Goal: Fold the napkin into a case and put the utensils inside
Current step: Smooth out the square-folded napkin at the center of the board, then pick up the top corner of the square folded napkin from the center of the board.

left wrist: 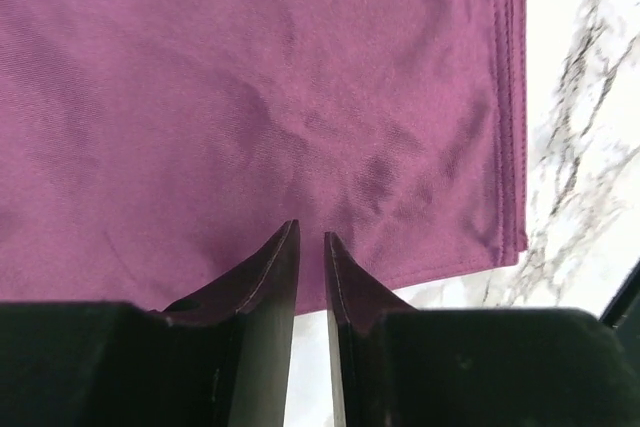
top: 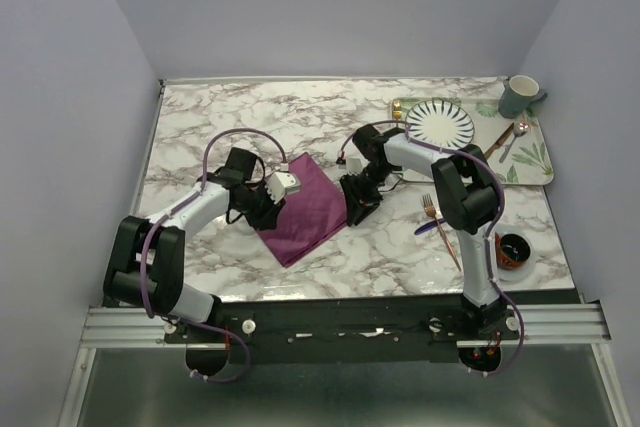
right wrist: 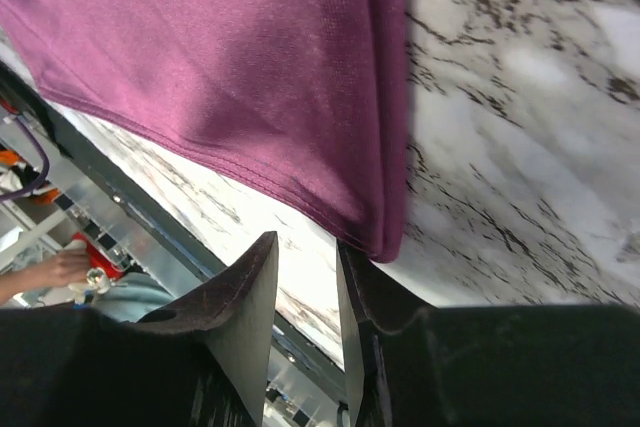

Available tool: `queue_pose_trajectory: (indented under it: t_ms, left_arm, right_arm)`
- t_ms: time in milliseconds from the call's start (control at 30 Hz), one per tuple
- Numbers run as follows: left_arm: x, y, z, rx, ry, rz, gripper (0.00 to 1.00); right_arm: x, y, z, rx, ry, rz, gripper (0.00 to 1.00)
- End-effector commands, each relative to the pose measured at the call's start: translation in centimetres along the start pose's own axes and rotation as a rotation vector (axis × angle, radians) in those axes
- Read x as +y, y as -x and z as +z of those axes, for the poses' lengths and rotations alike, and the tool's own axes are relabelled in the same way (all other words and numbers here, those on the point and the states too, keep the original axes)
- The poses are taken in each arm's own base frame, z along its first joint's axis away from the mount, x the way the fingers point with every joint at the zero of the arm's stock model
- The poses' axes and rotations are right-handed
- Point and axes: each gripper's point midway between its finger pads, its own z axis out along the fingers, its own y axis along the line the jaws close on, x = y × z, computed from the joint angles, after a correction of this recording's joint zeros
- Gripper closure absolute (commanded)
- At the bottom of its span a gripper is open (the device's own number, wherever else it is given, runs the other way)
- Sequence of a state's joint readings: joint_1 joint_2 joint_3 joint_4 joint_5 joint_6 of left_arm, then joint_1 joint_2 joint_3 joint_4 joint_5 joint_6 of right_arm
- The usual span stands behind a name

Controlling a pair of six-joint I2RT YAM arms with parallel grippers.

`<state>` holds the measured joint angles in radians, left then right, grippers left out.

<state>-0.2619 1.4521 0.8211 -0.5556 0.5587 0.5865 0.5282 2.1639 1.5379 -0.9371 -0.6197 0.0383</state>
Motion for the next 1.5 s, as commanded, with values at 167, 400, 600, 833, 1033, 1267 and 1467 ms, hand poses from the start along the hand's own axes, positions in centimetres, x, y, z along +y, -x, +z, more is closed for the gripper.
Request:
queue_pose_trajectory:
  t_ms: [167, 400, 600, 833, 1033, 1267, 1467]
  left_arm:
    - [-3.2, -2.8, 1.8, 0.13, 0.0, 0.209, 0.72]
    - [-5.7, -1.4, -0.6, -0.002, -0.036, 0.399, 0.62]
    - [-6.8, -2.4, -0.6, 0.013, -0.065, 0.547, 0.56]
    - [-8.6, -3.8, 0.4, 0.021, -0.13, 0.698, 0.49]
    - [-9.3, -3.9, 1.4, 0.009, -0.136, 0.734, 0.48]
    - [-9.8, -3.2, 2.1, -0.005, -0.137, 0.723, 0.48]
    - [-9.6, -2.4, 1.9, -0.014, -0.121, 0.728, 0.59]
  right_arm:
    - [-1.6, 0.4, -0.8, -0.029, -0.098, -0.04, 0.62]
    - [1.4, 0.1, -3.4, -0.084, -0.015, -0.138, 0.56]
    - [3.2, 1.4, -4.5, -0.128, 0.041, -0.179, 0.52]
    - [3.4, 1.7, -4.3, -0.115, 0.072, -0.153, 0.5]
    - [3.2, 1.0, -3.5, -0.088, 0.113, -0.115, 0.49]
    - [3.2, 1.0, -3.6, -0.09, 0.11, -0.11, 0.48]
    - [3.1, 0.8, -3.4, -0.084, 0.113, -0.105, 0.48]
